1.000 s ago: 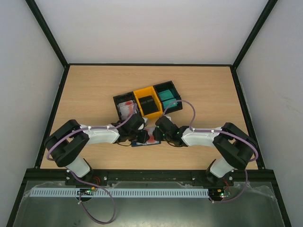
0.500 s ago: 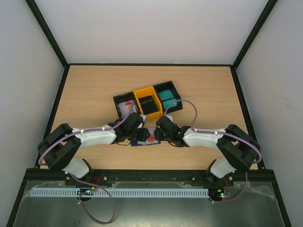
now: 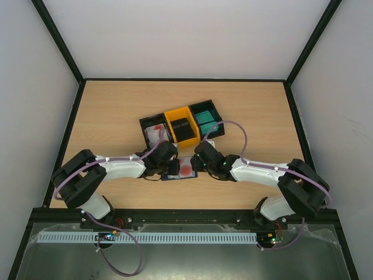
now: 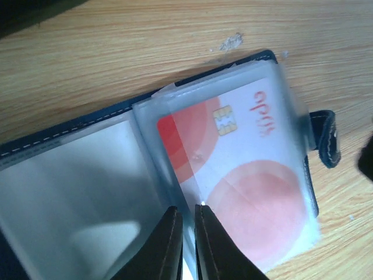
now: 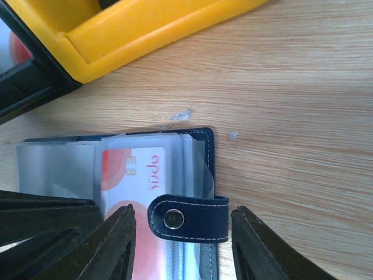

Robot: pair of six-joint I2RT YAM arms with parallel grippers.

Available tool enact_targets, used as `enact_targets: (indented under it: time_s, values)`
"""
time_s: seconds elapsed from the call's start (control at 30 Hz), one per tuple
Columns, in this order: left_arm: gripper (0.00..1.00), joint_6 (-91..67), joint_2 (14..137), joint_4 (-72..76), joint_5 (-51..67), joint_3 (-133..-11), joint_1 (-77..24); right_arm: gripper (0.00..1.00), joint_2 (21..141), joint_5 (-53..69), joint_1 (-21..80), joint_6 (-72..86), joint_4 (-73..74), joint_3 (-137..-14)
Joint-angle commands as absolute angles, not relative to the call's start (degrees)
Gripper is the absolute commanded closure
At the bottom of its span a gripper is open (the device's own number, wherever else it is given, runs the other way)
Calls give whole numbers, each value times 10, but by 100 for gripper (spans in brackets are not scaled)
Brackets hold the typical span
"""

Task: Put the credit cards into the card holder
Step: Insert the credit card into the card holder, then turn over the card slot in the card holder.

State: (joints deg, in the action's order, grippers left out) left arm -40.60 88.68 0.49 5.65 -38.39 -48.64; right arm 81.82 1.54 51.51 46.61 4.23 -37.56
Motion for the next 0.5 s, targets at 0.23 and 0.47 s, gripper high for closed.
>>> enact_targets:
  time_s: [0.23,0.47]
  values:
    - [97,-411,906,9,37,-361,-489,56,787,69,518,448,56,-388]
    - [97,-414,913,13,38,-357,-489,58,811,125,518,448,34,-381]
